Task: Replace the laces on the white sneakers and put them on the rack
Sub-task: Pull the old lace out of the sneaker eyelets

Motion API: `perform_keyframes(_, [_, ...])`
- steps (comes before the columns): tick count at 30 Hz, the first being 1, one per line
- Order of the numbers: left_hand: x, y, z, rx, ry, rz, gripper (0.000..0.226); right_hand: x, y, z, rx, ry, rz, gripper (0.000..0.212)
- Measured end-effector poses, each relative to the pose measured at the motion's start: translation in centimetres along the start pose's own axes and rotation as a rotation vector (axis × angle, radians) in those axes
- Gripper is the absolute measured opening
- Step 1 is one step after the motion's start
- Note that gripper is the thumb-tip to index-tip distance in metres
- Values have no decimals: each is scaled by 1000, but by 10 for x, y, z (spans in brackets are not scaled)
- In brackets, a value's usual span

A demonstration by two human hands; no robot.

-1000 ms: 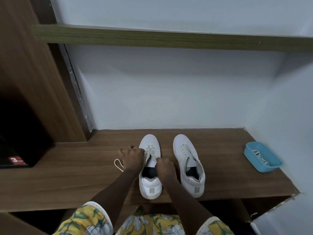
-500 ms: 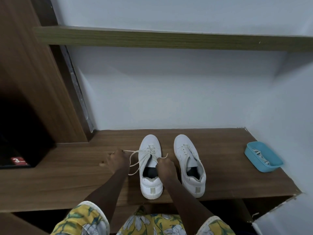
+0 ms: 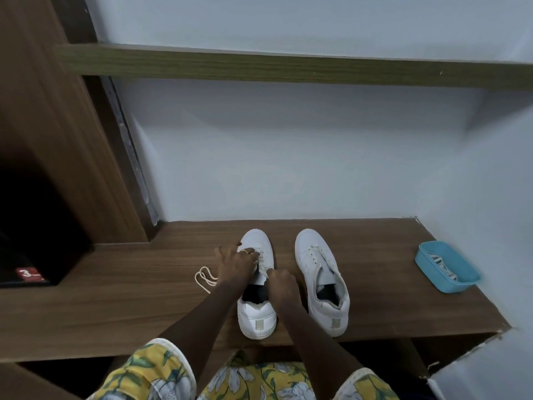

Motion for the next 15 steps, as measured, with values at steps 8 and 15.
perform_keyframes(8, [-8,-5,-9,32,-76,-13,21,1,1,0,8,4,6,27])
perform_keyframes(15, [-33,2,-17,77,-274,-159,23,2,1,0,16,8,-4,29])
Point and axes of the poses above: each hand's wrist, its own z-axis towards the middle knuckle, its own y-axis out of the palm, x = y × z, the point moved 8 cm from there along z, towards the middle knuckle, and after that the axes turned 1 degree about y, right-handed, at the moved point
